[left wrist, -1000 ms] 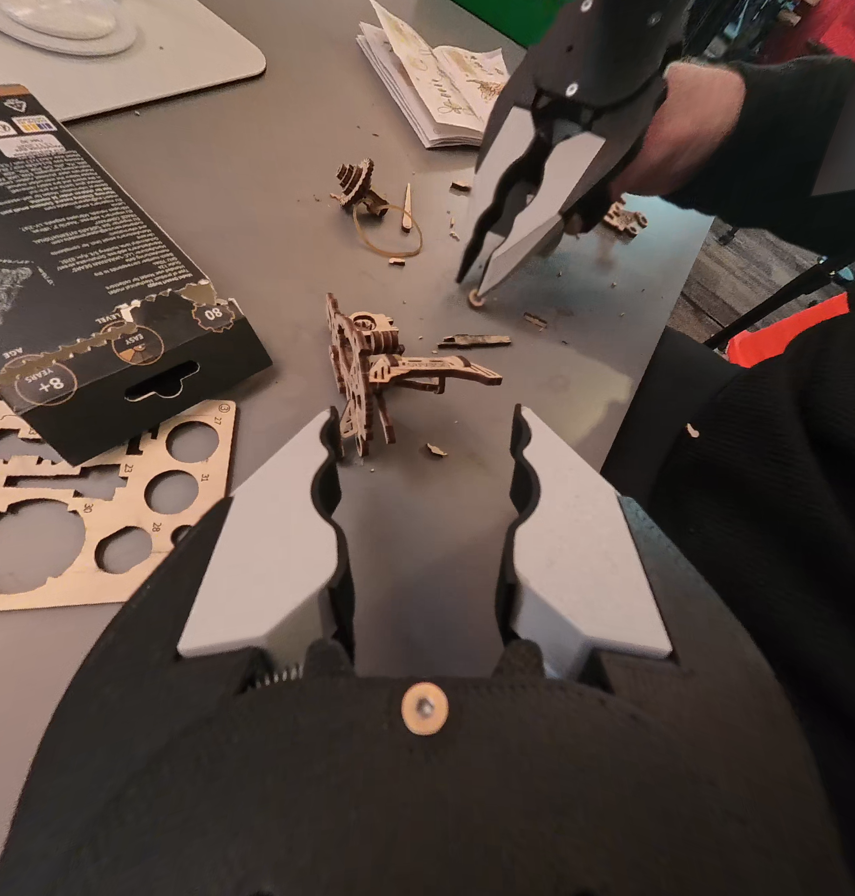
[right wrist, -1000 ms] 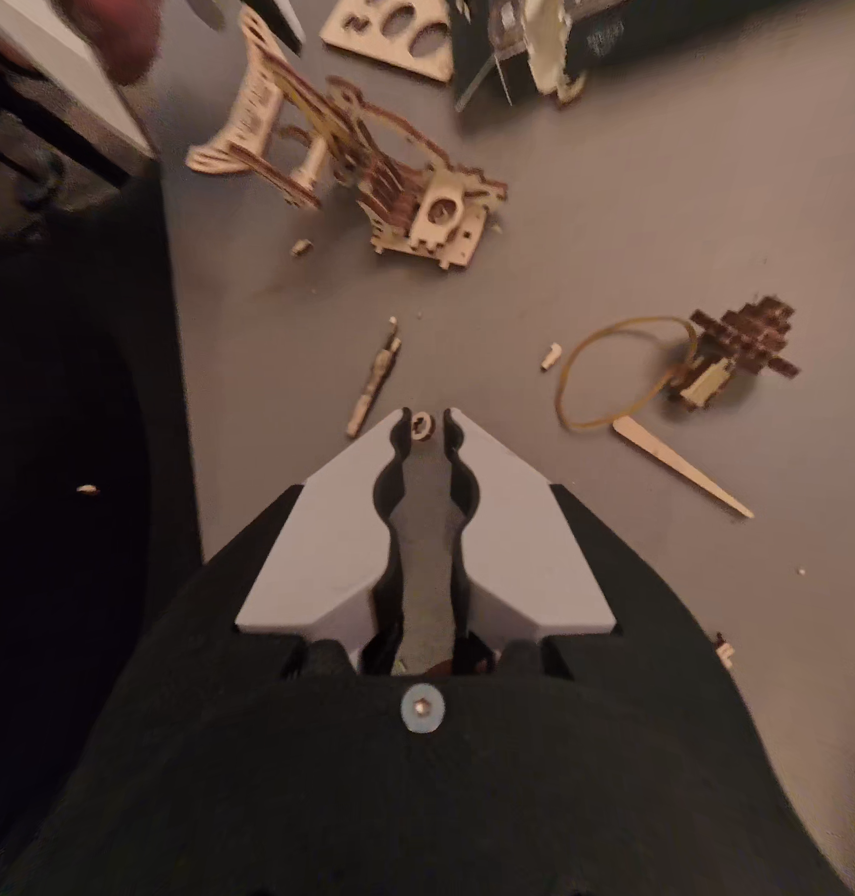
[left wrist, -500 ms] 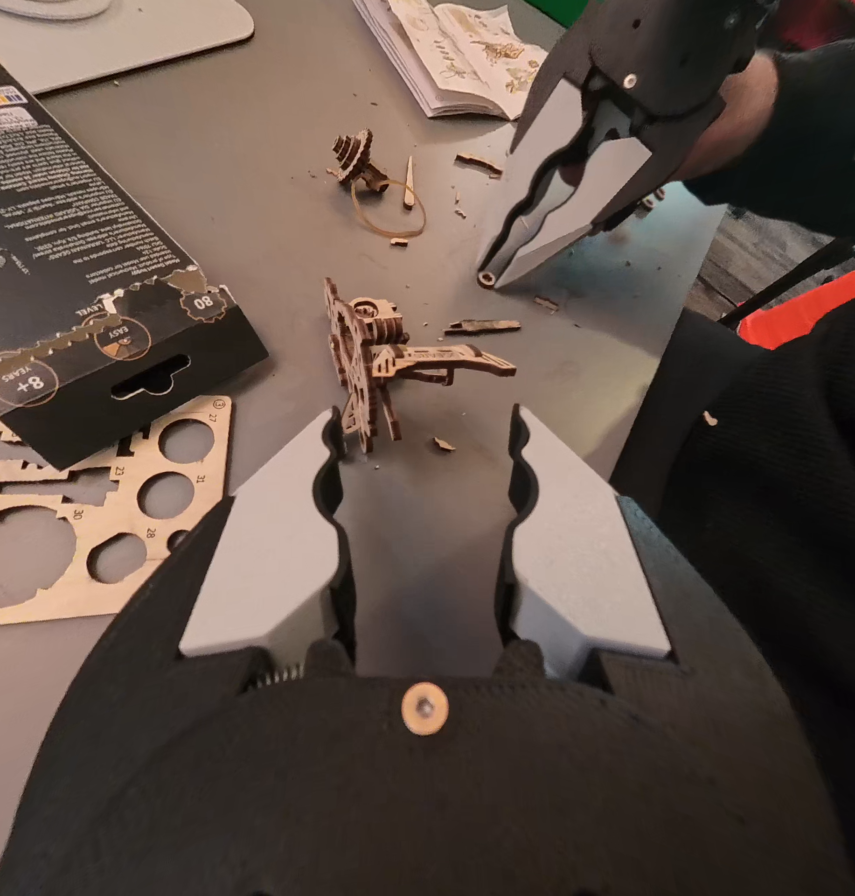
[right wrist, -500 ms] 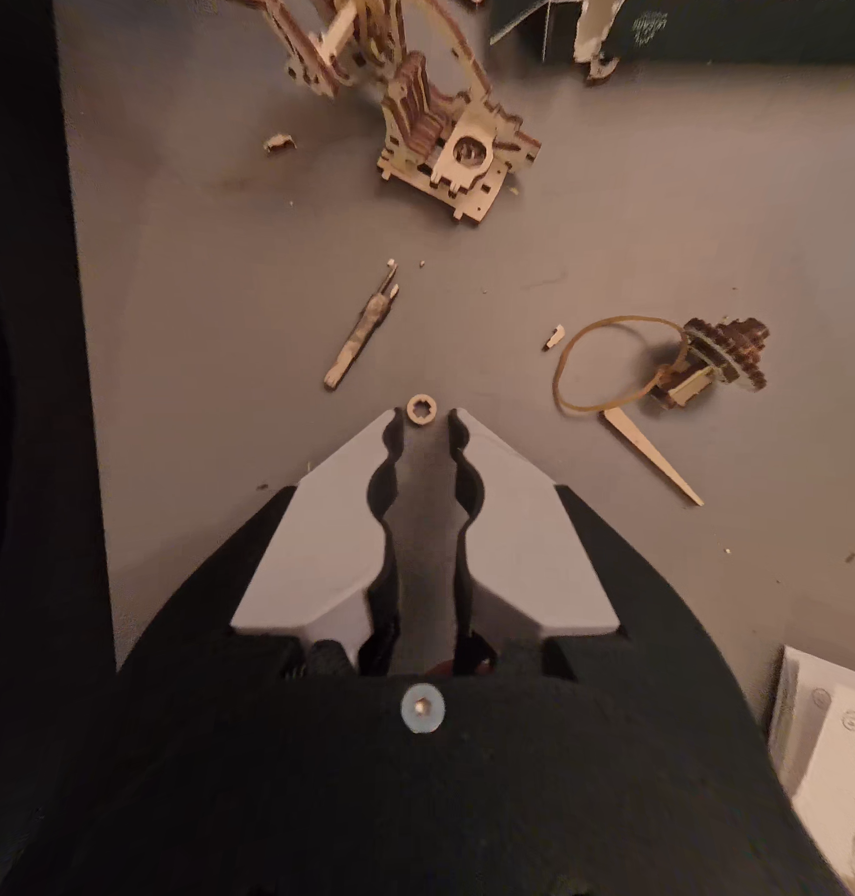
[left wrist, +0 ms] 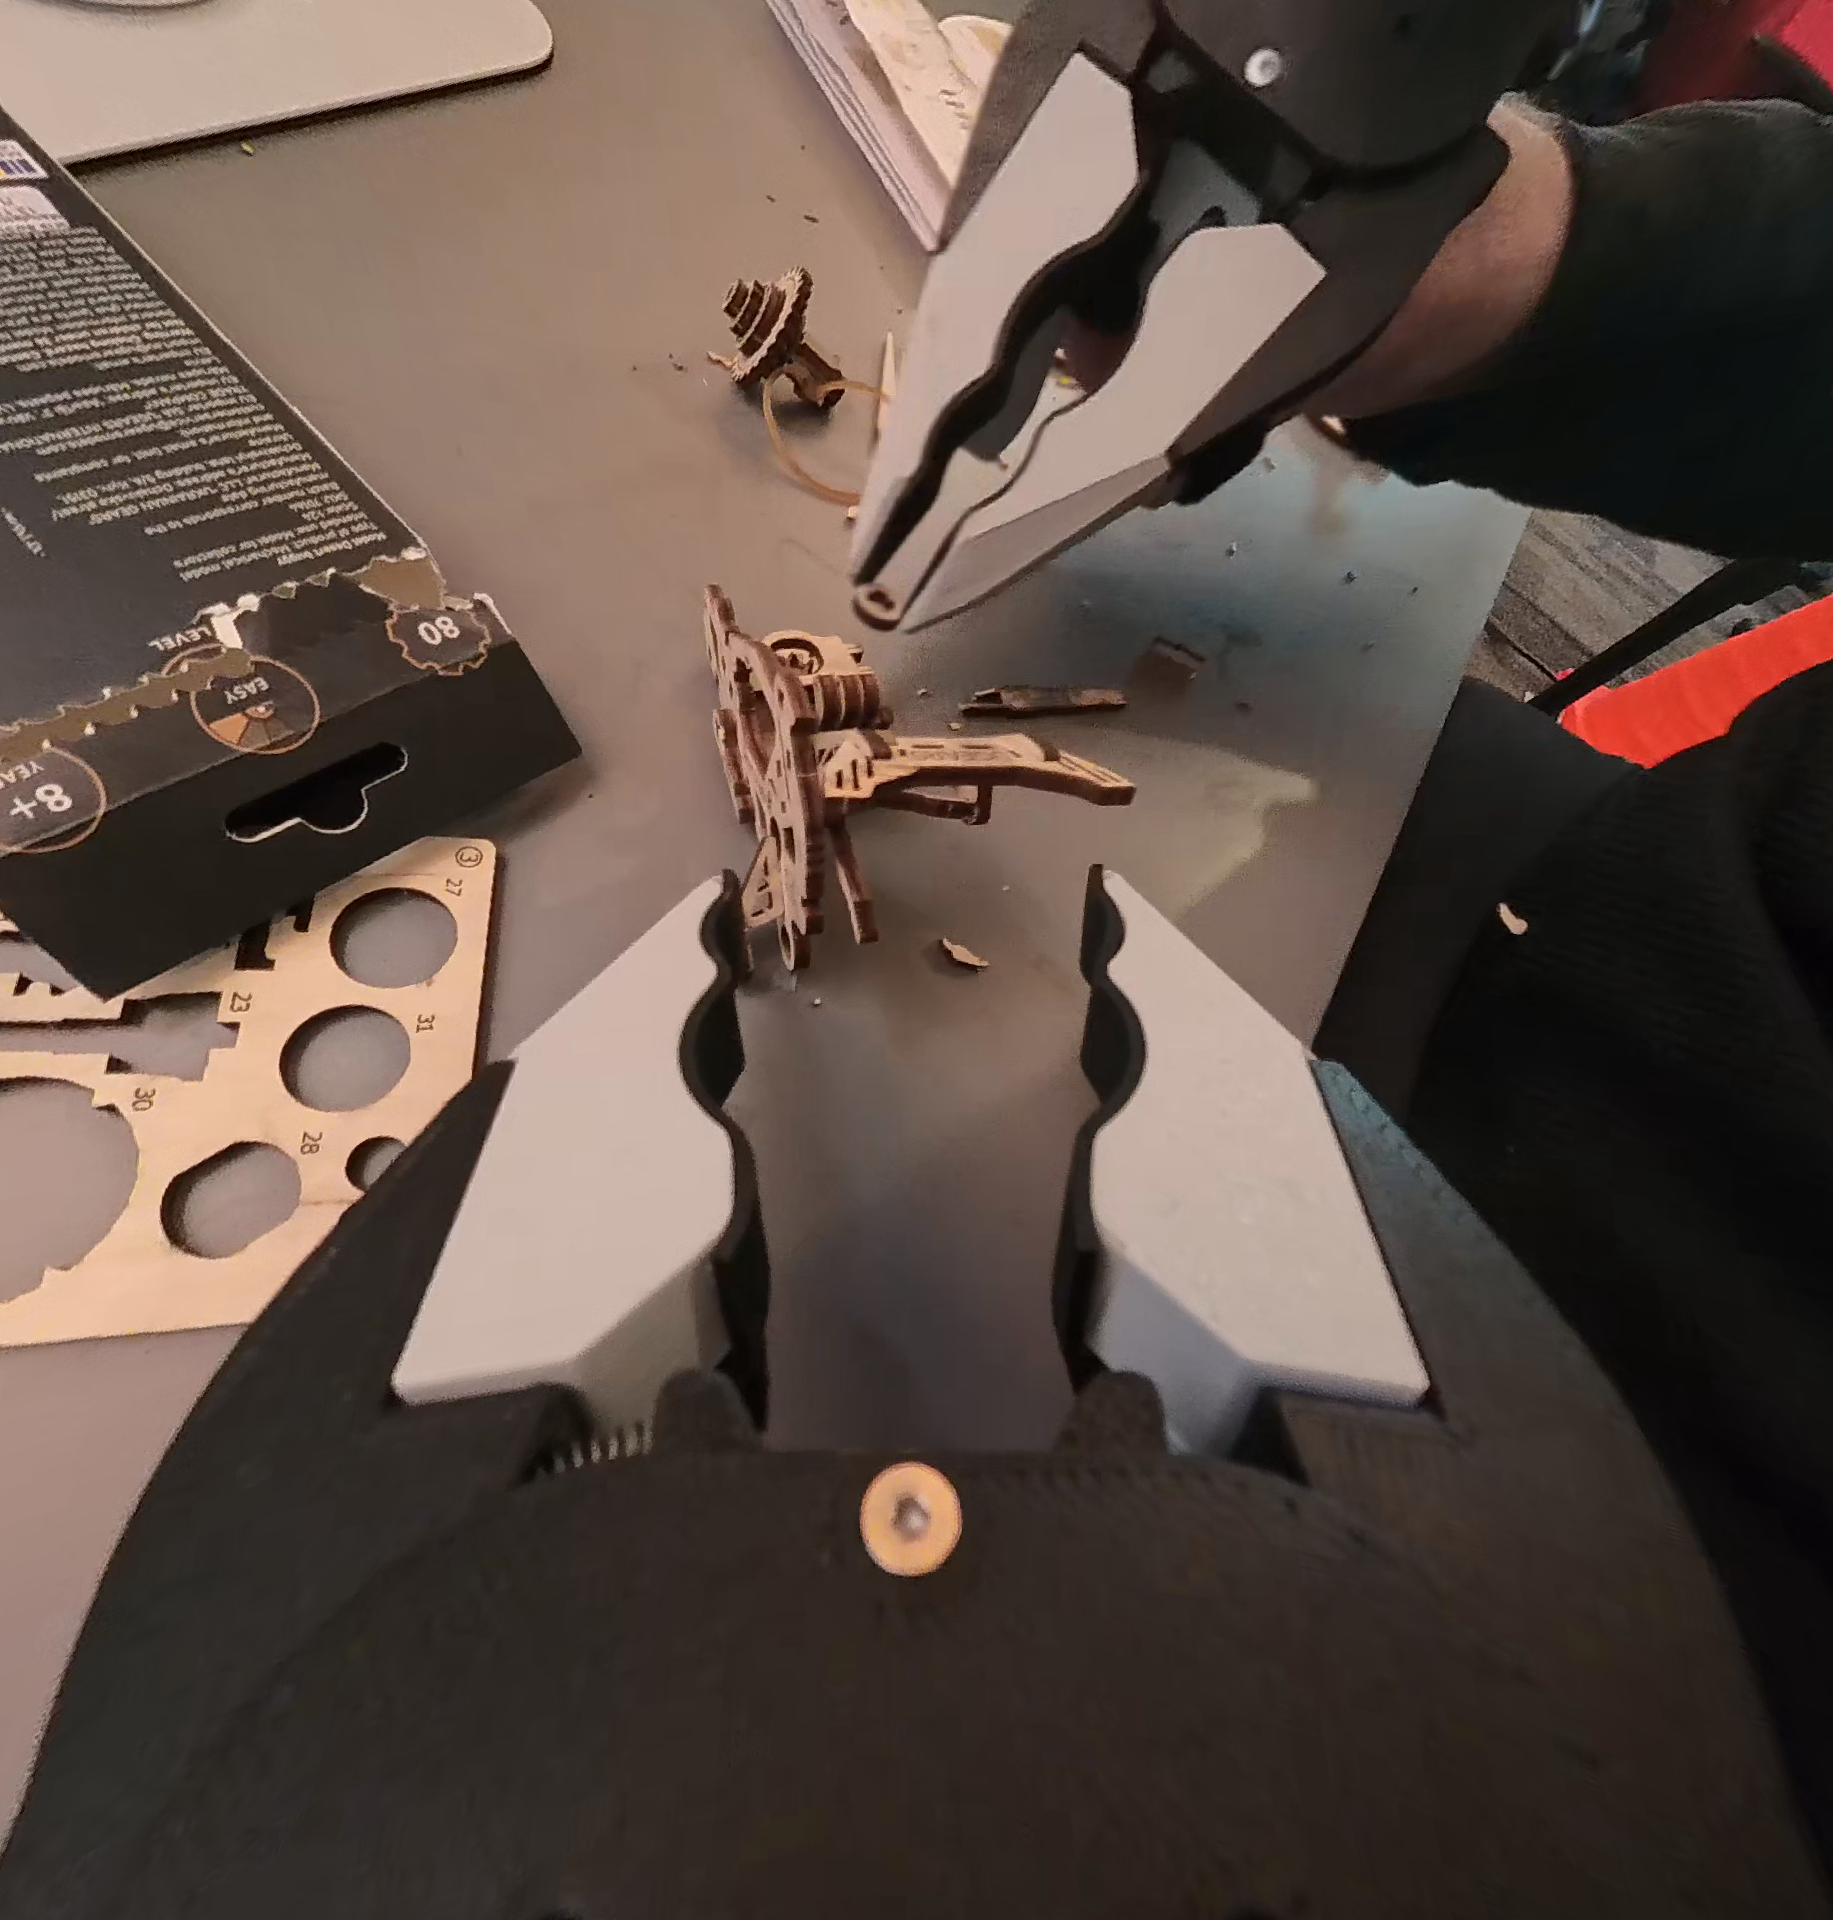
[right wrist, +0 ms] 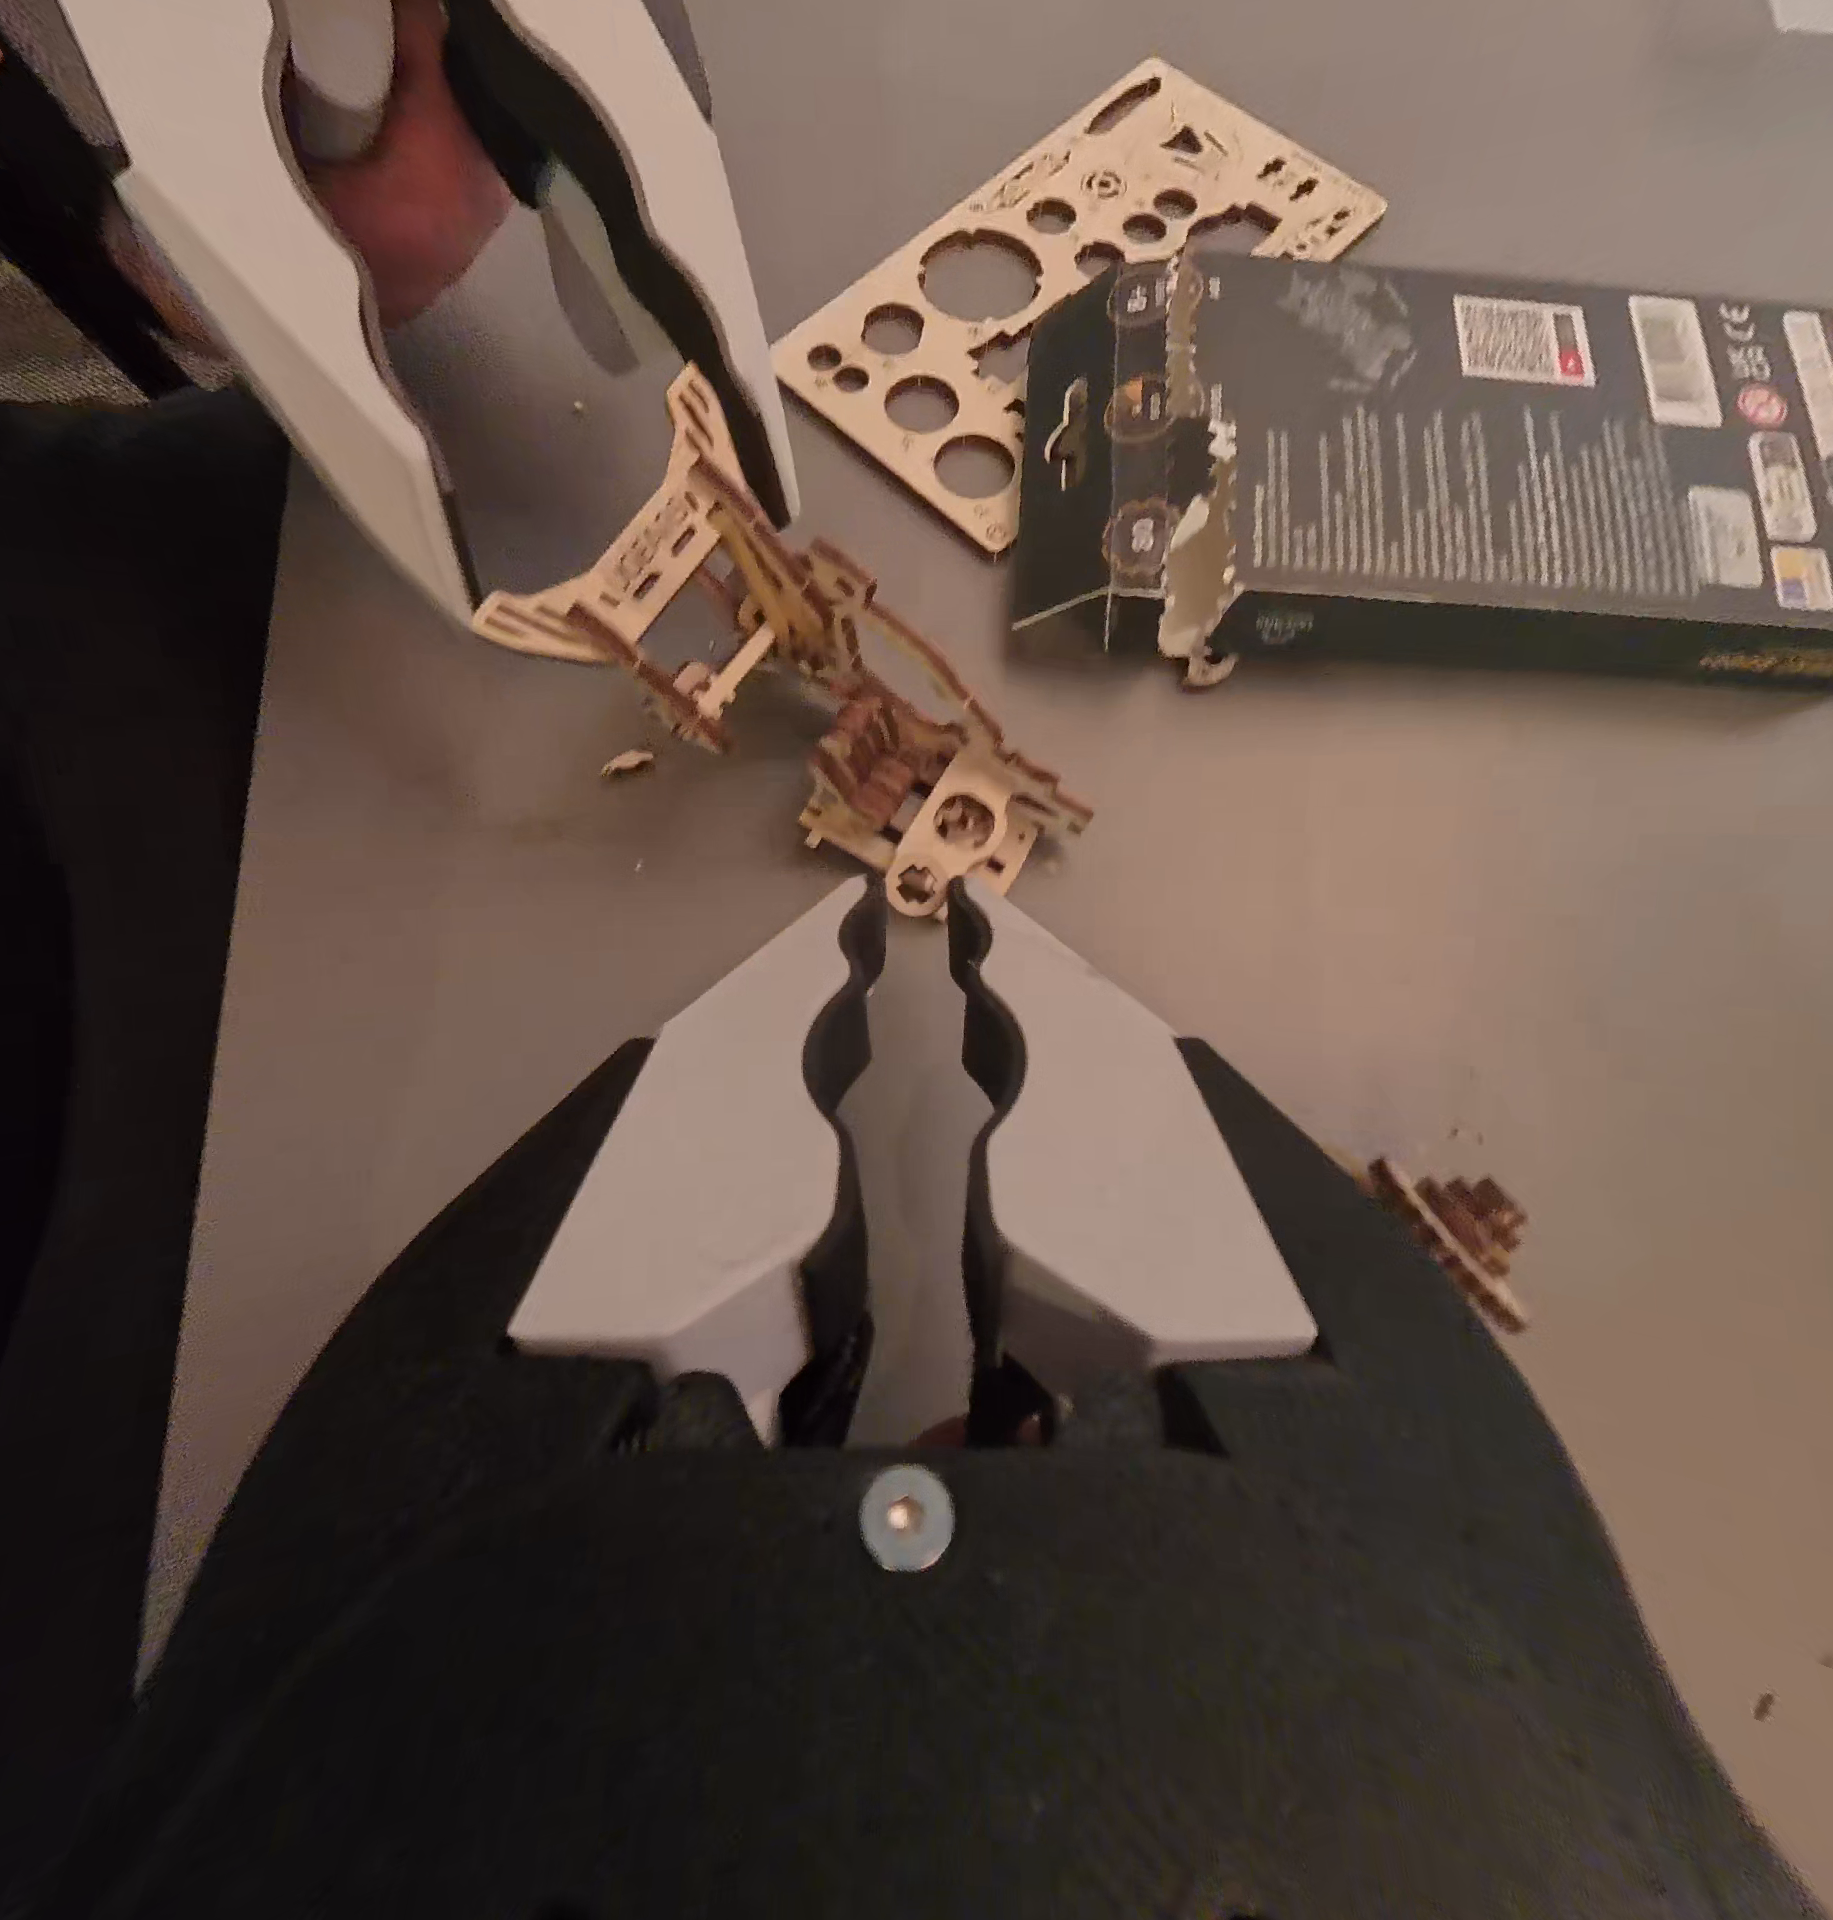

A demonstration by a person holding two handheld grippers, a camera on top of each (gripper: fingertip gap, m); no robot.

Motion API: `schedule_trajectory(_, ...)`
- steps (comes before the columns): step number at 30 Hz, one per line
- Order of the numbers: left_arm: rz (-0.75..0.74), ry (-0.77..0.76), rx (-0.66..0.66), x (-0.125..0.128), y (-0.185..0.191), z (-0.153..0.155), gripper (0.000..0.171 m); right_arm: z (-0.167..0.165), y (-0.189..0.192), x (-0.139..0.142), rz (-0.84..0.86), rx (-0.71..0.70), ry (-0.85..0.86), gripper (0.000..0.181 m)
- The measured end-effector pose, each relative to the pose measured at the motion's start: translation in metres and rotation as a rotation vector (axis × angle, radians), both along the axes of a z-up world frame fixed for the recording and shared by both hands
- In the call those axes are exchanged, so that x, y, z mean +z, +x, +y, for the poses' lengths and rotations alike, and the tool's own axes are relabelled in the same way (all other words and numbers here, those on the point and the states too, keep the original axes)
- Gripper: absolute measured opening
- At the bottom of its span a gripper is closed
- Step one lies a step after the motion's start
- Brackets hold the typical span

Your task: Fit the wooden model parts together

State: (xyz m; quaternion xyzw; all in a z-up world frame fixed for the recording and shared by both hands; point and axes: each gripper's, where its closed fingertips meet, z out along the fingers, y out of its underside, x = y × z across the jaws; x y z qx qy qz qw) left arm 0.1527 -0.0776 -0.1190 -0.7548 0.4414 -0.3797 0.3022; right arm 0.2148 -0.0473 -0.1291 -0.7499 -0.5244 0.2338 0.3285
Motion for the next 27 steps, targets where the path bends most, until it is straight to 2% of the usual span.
schedule_trajectory(6,0.009,0.007,-0.010,-0.004,0.002,0.002,0.059,0.015,-0.013,-0.005,-0.009,0.004,0.002,0.008)
schedule_trajectory(19,0.013,-0.017,-0.017,-0.015,0.005,0.006,0.050,0.015,-0.015,-0.012,-0.009,-0.016,-0.075,0.008)
schedule_trajectory(22,0.010,-0.020,-0.019,-0.015,0.006,0.006,0.048,0.013,-0.016,-0.011,-0.012,-0.008,-0.081,0.018)
schedule_trajectory(24,0.012,-0.017,-0.021,-0.015,0.006,0.006,0.048,0.016,-0.015,-0.006,0.010,-0.015,-0.072,0.011)
schedule_trajectory(27,0.009,-0.017,-0.022,-0.015,0.006,0.006,0.048,0.013,-0.014,-0.002,0.020,-0.002,-0.085,0.011)
